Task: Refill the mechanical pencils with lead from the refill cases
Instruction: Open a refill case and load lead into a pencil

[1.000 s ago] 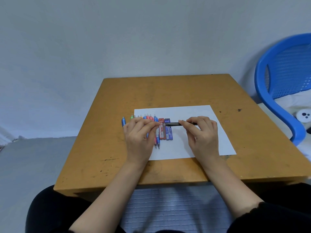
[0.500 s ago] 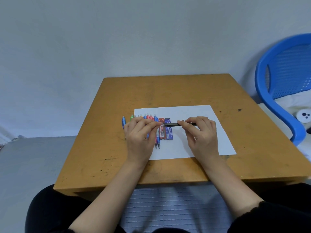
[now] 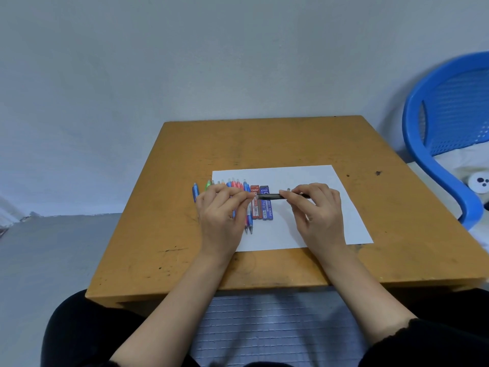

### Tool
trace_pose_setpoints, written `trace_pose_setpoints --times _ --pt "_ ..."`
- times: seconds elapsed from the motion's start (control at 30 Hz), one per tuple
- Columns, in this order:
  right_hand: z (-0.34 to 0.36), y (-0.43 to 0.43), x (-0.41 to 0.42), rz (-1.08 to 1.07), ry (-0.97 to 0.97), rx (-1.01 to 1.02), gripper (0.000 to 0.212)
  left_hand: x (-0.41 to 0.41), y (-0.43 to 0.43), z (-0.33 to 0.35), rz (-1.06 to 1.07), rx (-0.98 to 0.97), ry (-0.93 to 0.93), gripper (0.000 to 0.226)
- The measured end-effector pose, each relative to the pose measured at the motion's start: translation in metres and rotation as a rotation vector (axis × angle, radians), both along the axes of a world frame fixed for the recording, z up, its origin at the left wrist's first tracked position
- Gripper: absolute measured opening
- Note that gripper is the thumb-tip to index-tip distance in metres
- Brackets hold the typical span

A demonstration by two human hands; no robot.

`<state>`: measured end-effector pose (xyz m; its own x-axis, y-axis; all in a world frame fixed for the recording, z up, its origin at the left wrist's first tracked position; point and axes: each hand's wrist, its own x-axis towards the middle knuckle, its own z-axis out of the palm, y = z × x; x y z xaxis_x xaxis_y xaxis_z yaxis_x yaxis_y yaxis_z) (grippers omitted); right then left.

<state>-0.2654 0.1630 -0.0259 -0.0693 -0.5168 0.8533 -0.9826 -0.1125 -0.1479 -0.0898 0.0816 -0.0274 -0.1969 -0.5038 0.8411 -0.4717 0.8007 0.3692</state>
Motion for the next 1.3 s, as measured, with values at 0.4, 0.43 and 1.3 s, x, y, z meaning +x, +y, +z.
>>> trace_pose_setpoints --times 0.4,0.43,1.3 --pt "-0.002 -0.001 0.0 0.089 -0.023 0.077 0.02 0.0 0.005 0.006 -0.088 0.051 0.071 0.035" --pt "-0.003 -0.001 0.0 0.098 -0.028 0.083 0.02 0.001 0.005 0.007 -0.092 0.092 0.082 0.046" --pt "-0.004 -0.002 -0.003 0.048 -0.15 0.054 0.023 0.002 0.006 0.006 -0.197 0.292 0.168 0.034"
